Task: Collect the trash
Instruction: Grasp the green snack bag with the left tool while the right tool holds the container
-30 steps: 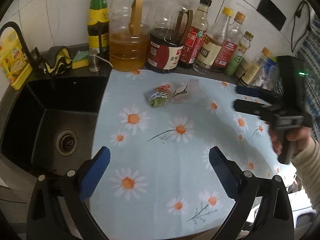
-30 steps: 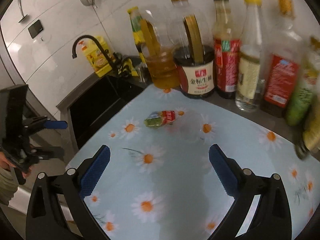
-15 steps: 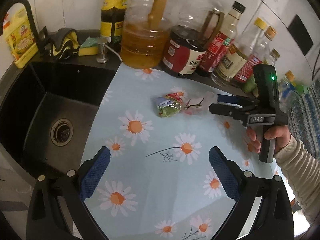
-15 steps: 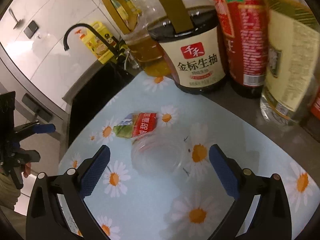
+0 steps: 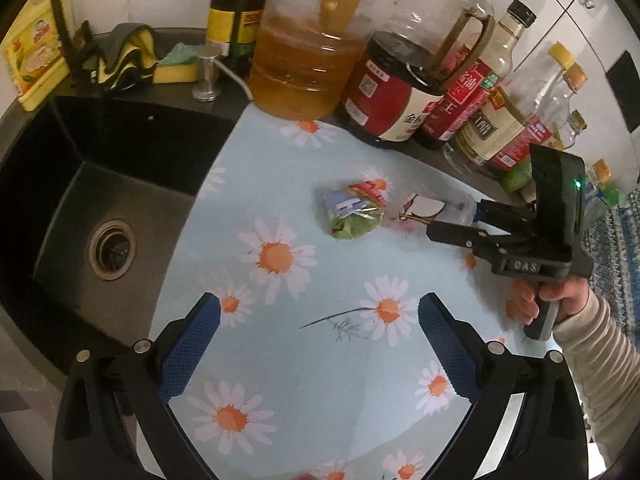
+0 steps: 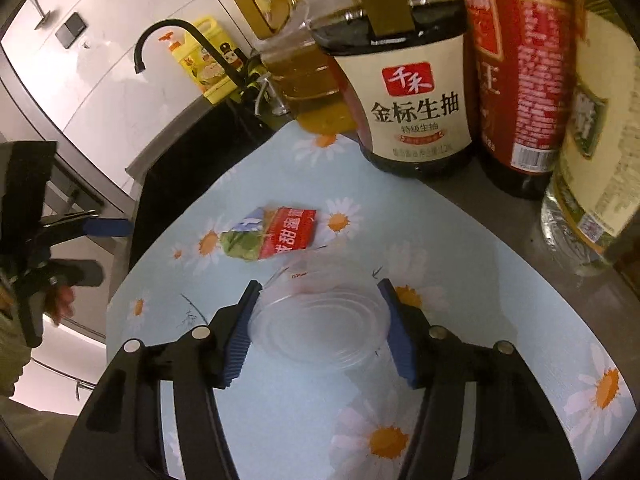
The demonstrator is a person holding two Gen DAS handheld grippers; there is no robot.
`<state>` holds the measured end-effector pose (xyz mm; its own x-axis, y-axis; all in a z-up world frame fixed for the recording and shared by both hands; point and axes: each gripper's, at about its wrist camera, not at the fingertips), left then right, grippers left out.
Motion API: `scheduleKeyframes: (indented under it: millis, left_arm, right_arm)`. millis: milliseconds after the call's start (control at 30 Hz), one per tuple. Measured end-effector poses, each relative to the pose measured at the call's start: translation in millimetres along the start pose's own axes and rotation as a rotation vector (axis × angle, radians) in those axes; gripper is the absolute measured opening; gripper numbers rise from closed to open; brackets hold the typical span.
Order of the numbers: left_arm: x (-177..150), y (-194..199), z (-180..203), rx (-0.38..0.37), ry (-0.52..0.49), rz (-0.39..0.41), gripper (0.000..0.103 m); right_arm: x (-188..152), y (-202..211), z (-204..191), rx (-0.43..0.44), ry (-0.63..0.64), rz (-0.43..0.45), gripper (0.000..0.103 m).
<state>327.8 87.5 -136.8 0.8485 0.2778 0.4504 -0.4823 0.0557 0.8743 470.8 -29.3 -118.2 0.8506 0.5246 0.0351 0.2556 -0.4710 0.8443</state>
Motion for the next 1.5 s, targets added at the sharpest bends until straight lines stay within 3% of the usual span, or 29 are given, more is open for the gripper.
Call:
scheduleKeyframes:
  millis: [467, 700, 767, 1033, 1067, 1133, 1267, 1500]
  left_arm:
    - [52, -46, 31, 0.019, -0.254, -0.066, 0.096]
    - [72, -86, 33, 0.098, -0.357, -0.123, 0.096]
    - [76, -98, 33, 0.151, -0.375, -0.165, 0.096]
    - [83, -119, 35, 0.165, -0.364, -0.220, 0.094]
    - [83, -120, 35, 0.165, -0.367, -0.217, 0.092]
    - [85, -125, 39, 0.166, -0.368, -0.229, 0.074]
    - [84, -125, 43, 0.141, -0.397, -0.228, 0.055]
    - [79, -113, 52, 0.150, -0.407, -0.202, 0.054]
  right_arm:
    - [-51, 84, -1, 0.049, -0.137, 0.130, 0.059]
    - [-95, 118, 0, 0.024, -0.182, 0.185, 0.059]
    - [-108, 126, 5, 0.032, -0.216, 0.205, 0.059]
    - [-148, 142, 17, 0.082, -0.343, 0.278, 0.059]
    - [-150, 144, 16, 0.085, -0.346, 0.283, 0.059]
    - [-152, 147, 17, 0.095, -0.355, 0.288, 0.059]
    - [-154, 150, 18, 0.096, -0.350, 0.292, 0.059]
    - [-154, 149, 21, 0.077, -0.369, 0.296, 0.059]
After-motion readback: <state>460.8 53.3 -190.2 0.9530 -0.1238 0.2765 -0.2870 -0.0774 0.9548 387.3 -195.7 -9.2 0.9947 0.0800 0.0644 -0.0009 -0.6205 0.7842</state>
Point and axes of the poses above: each gripper's, at about its wrist camera, not at the fingertips, and y roughly against the way its jaws point, z to its right, x to its top, and after that the axes turned 14 degrees about -y, right-handed
